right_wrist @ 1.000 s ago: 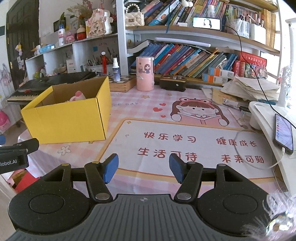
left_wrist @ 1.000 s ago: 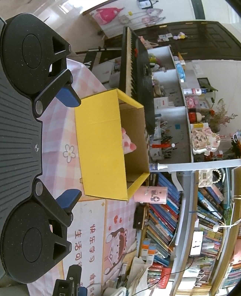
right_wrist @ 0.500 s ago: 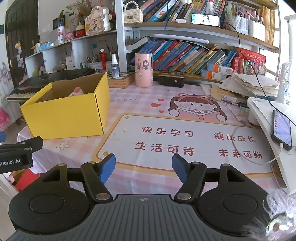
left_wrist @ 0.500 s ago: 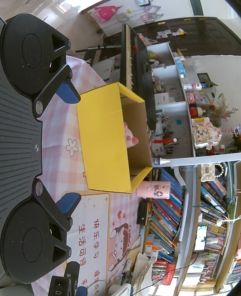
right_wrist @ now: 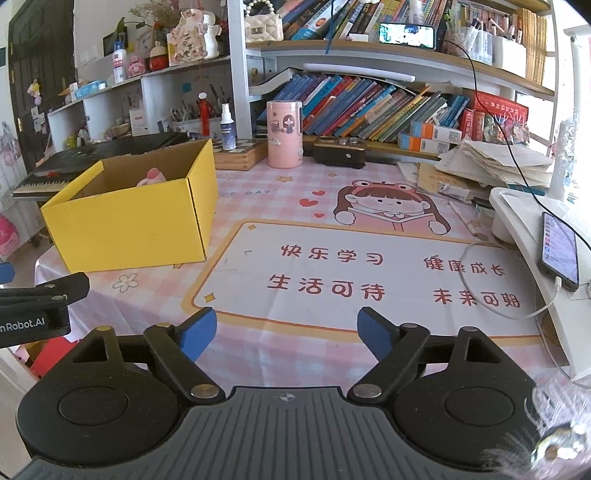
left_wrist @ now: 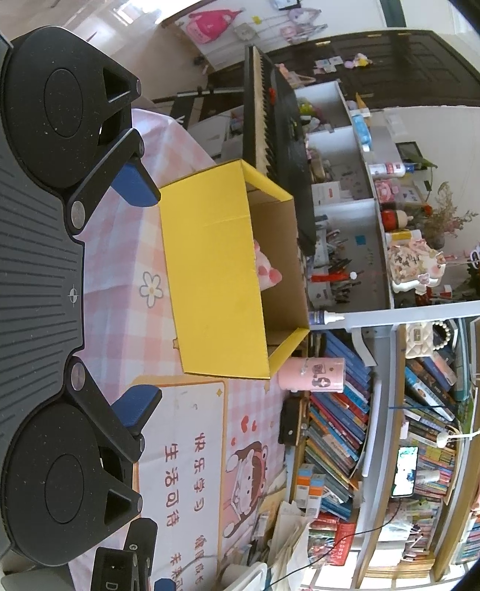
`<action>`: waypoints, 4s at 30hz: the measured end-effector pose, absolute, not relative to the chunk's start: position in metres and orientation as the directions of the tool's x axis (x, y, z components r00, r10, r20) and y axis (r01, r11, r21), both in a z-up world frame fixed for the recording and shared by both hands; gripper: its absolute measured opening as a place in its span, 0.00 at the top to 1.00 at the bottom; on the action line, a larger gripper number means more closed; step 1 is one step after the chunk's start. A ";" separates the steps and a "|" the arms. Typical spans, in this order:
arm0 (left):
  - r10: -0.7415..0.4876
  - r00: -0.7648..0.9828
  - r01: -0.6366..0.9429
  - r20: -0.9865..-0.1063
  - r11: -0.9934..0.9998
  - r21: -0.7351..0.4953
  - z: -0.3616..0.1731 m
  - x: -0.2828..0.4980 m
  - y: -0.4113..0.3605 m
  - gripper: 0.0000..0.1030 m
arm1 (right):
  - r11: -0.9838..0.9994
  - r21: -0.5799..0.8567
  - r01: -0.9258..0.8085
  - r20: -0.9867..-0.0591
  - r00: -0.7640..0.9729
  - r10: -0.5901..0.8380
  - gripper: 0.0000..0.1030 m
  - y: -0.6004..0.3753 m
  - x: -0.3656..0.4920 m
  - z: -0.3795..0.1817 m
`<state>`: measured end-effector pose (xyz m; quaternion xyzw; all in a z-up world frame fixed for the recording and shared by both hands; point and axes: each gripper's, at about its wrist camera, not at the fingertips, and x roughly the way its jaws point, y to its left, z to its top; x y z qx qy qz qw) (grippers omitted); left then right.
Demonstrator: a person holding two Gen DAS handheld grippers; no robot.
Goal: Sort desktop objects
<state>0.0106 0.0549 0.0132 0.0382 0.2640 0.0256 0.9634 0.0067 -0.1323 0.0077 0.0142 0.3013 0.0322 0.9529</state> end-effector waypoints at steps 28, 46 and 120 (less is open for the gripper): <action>0.046 0.851 0.003 -0.523 0.996 0.093 0.011 0.006 0.049 0.00 | 0.998 0.049 -0.043 -0.600 0.797 0.064 0.00 -0.133 0.001 0.003; 0.043 0.853 0.009 -0.521 0.995 0.097 0.010 0.006 0.047 0.00 | 0.998 0.048 -0.051 -0.596 0.800 0.069 0.00 -0.133 0.000 0.005; 0.005 0.830 0.047 -0.558 0.996 0.079 0.005 0.011 0.047 0.00 | 0.998 0.043 -0.048 -0.612 0.788 0.064 0.00 -0.133 0.003 0.003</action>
